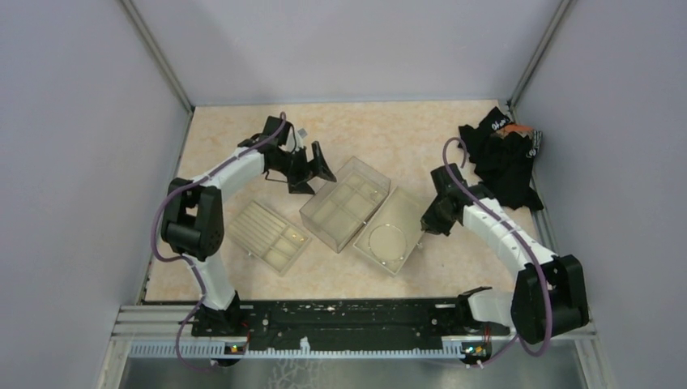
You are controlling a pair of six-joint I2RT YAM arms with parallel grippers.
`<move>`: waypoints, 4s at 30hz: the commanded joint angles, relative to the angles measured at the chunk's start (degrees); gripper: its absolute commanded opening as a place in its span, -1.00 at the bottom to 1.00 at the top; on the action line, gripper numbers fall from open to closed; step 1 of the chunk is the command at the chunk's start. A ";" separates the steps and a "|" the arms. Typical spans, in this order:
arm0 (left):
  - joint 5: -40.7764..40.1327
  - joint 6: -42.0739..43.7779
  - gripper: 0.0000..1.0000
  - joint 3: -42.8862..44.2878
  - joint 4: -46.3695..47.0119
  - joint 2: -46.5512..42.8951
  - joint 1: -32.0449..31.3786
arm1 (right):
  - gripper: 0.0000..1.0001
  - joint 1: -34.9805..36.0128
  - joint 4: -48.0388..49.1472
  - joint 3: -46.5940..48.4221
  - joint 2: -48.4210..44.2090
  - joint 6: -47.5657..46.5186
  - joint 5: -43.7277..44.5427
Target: Organize the mixed jewelry
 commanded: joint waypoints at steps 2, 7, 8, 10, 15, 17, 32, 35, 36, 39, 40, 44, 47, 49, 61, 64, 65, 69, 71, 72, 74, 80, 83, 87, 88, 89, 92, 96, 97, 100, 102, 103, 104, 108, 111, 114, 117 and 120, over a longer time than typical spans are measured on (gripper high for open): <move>3.42 1.26 0.97 -5.36 -2.44 -2.84 -0.69 | -1.00 0.52 5.52 -1.44 1.07 4.70 -0.40; 6.37 0.30 0.97 -4.32 -1.09 -2.13 -3.13 | -1.00 0.53 5.01 0.95 4.80 1.80 3.04; 6.38 0.30 0.97 -3.84 -1.09 -1.99 -3.39 | -1.00 0.56 5.24 1.31 5.34 1.27 3.72; 6.31 0.78 0.98 -2.67 -1.47 -1.62 -3.52 | -1.00 0.55 6.19 1.90 6.58 -0.50 4.26; 4.37 6.45 0.97 3.43 -7.93 0.14 -3.43 | -1.00 0.52 7.01 3.22 8.55 -2.20 3.33; 4.78 7.04 0.97 3.86 -8.30 0.62 -3.43 | -1.00 0.52 7.64 3.22 8.37 -2.46 2.53; 10.48 6.63 0.97 2.16 -5.84 3.71 -3.52 | -1.00 3.42 8.41 6.51 10.84 -2.60 0.36; 10.59 6.58 0.97 1.95 -5.60 3.77 -3.52 | -1.00 4.47 8.55 6.22 10.65 -2.19 0.34; 10.56 6.46 0.97 1.97 -5.50 3.93 -3.52 | -1.00 4.81 8.73 6.10 10.61 -2.18 0.24; 10.67 6.19 0.97 2.17 -5.14 4.13 -3.52 | -1.00 5.40 8.54 5.96 10.57 -2.22 0.13; 10.67 6.19 0.97 2.25 -5.13 4.22 -3.52 | -1.00 5.51 8.23 5.92 10.53 -2.21 0.28; 11.30 6.49 0.97 2.69 -5.06 4.50 -3.52 | -1.00 5.52 7.82 5.51 9.26 -2.94 0.99; 11.86 6.74 0.97 2.07 -4.85 4.33 -3.78 | -1.00 5.53 9.08 5.01 8.58 -4.67 -0.41; 11.43 7.32 0.97 2.16 -5.33 4.60 -3.78 | -1.00 5.51 8.57 5.20 8.76 -5.74 -0.83; 11.33 7.59 0.98 1.47 -4.74 5.28 -4.13 | -1.00 5.48 7.18 5.61 9.22 -11.12 -8.98; 10.55 8.43 0.97 2.40 -5.52 5.67 -4.13 | -1.00 5.53 5.63 6.41 9.14 -12.64 -7.97; 10.39 8.65 0.97 2.65 -5.70 5.79 -4.07 | -1.00 5.51 4.63 6.91 9.20 -13.02 -7.24; 9.96 8.93 0.97 3.19 -6.01 6.38 -4.05 | -1.00 5.53 2.42 8.68 9.49 -15.07 -6.46; 10.38 8.83 0.98 3.02 -5.86 6.60 -4.13 | -1.00 5.53 1.96 9.02 9.25 -16.01 -6.76; 10.65 8.82 0.98 2.96 -5.74 6.59 -4.13 | -1.00 5.53 1.71 9.19 9.37 -16.43 -6.80; 10.69 8.81 0.98 2.75 -5.45 6.45 -4.09 | -1.00 5.53 1.18 9.52 9.40 -16.97 -6.63; 10.84 9.11 0.97 3.47 -5.59 6.77 -4.13 | -1.00 5.53 -0.65 10.29 9.65 -17.85 -5.70; 10.92 8.92 0.98 3.61 -5.31 6.74 -4.13 | -1.00 5.47 -1.53 10.83 9.08 -18.61 -5.74; 10.41 8.76 0.97 3.09 -5.38 6.42 -4.11 | -1.00 5.53 -2.40 11.03 9.25 -18.82 -5.34; 10.60 8.70 0.98 2.74 -5.20 6.25 -4.12 | -1.00 5.53 -2.29 10.90 9.41 -18.61 -5.42; 10.67 8.61 0.97 2.46 -5.14 6.11 -4.13 | -1.00 5.53 -2.05 10.84 9.59 -18.36 -5.62; 10.65 8.50 0.97 1.98 -5.04 5.96 -4.13 | -1.00 5.50 -1.73 10.46 10.07 -17.38 -6.14; 10.75 8.15 0.97 1.76 -4.52 5.88 -4.13 | -1.00 5.51 -1.67 9.04 10.33 -16.73 -5.44; 10.80 8.06 0.97 1.79 -4.45 5.91 -4.13 | -1.00 5.48 -1.47 8.69 10.48 -16.63 -5.21; 10.83 8.03 0.97 1.65 -4.34 5.76 -4.13 | -1.00 5.47 -0.66 7.64 10.83 -16.55 -4.98; 10.88 7.99 0.98 1.49 -4.20 5.74 -4.13 | -1.00 5.52 0.34 6.74 11.05 -16.38 -4.84; 11.00 7.91 0.98 1.36 -4.01 5.74 -4.13 | -1.00 5.53 0.56 6.33 11.19 -16.32 -4.77; 11.02 7.94 0.97 1.33 -4.06 5.78 -4.13 | -1.00 5.53 0.78 6.09 11.40 -16.29 -4.77; 11.11 7.95 0.97 1.37 -3.99 5.70 -4.13 | -1.00 5.62 1.63 4.86 11.94 -16.05 -4.56; 11.25 7.87 0.97 1.37 -3.99 5.78 -4.13 | -1.00 5.62 1.89 4.68 12.18 -15.90 -4.61; 11.13 7.77 0.98 1.33 -3.99 5.66 -4.13 | -1.00 5.62 1.32 5.20 12.08 -15.66 -4.37; 11.37 7.73 0.97 1.24 -3.75 5.56 -4.12 | -1.00 5.70 1.29 5.50 11.32 -15.35 -4.24; 11.69 7.68 0.97 1.00 -3.54 5.64 -4.13 | -1.00 5.75 1.37 6.18 11.35 -15.40 -4.46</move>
